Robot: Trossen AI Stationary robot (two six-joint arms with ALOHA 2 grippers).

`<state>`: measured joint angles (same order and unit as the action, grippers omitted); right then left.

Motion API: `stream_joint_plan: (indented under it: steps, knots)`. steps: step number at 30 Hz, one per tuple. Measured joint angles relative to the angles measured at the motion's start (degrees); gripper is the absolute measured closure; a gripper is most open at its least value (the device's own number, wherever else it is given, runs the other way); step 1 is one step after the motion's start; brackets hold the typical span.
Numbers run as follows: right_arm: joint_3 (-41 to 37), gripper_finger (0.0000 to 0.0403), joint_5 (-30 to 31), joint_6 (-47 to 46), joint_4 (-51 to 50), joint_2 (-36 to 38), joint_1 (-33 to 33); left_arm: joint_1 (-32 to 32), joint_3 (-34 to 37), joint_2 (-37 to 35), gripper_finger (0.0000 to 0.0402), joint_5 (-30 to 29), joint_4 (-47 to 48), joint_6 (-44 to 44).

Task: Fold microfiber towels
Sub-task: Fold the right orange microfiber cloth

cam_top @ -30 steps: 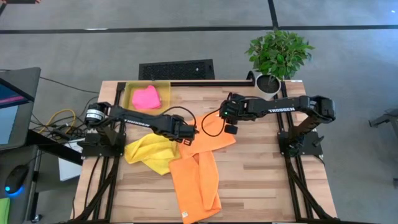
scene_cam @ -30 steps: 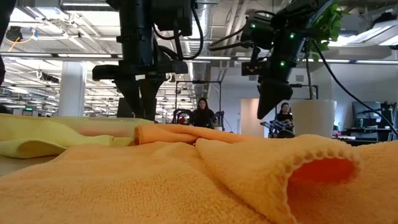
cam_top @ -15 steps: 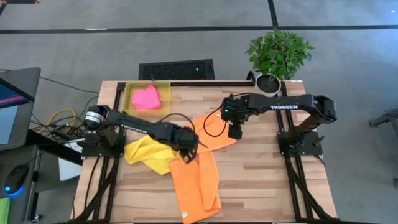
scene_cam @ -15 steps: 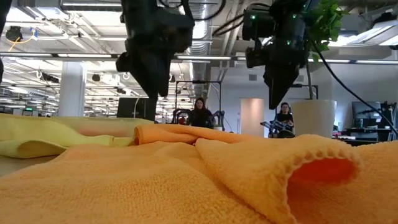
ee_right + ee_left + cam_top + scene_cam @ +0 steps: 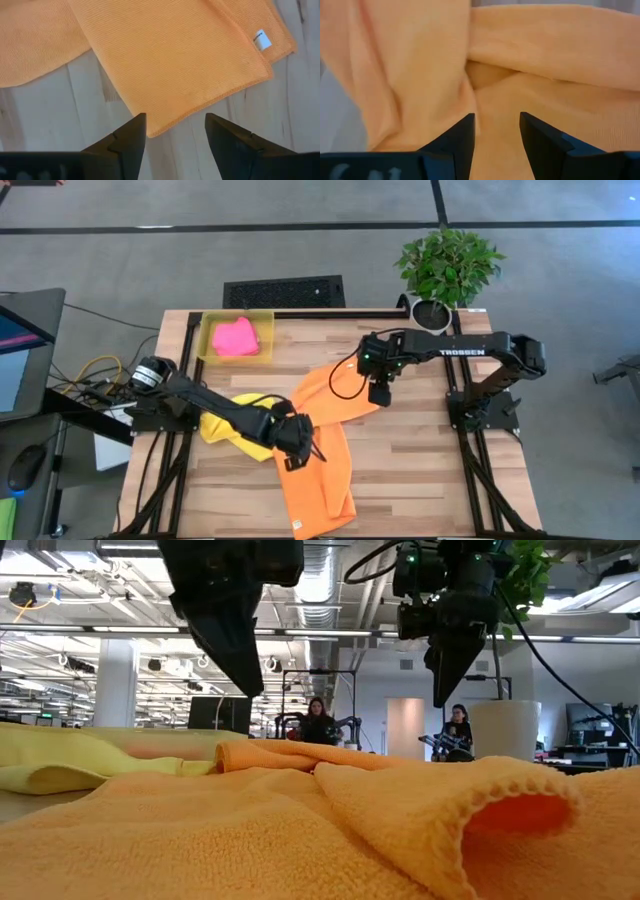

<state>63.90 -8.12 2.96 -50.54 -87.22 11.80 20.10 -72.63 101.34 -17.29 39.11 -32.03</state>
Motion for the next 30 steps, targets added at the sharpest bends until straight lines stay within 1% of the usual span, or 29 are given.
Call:
stream_joint_plan:
  steps: [4, 7, 9, 15, 22, 25, 30]
  knots:
    - [0.0, 0.0178, 0.0, 0.0, 0.1, 0.0, -0.8, 0.5, 2.2, 0.0, 0.0253, -3.0, -3.1, 1.0]
    - [0.0, 0.0178, 0.0, 0.0, 0.2, 0.0, -1.7, 0.5, 4.5, 0.0, 0.0253, -5.8, -2.6, 0.9]
    - [0.0, 0.0178, 0.0, 0.0, 0.3, 0.0, -2.3, 0.5, 5.5, 0.0, 0.0253, -6.4, -3.0, 0.9]
    - [0.0, 0.0178, 0.0, 0.0, 0.4, 0.0, -3.6, 0.5, 8.8, 0.0, 0.0253, -6.1, -7.5, 0.7]
    - [0.0, 0.0178, 0.0, -1.2, 2.1, 0.0, -3.9, 0.5, 12.8, 0.0, 0.0253, -5.7, -10.4, -0.2]
    - [0.0, 0.0178, 0.0, -2.1, 2.8, 0.0, -3.9, 0.5, 13.6, 0.0, 0.0253, -4.7, -10.5, -0.9]
    - [0.0, 0.0178, 0.0, -2.1, 3.1, 0.0, -3.9, 0.5, 13.6, 0.0, 0.0253, -5.6, -10.6, -0.1]
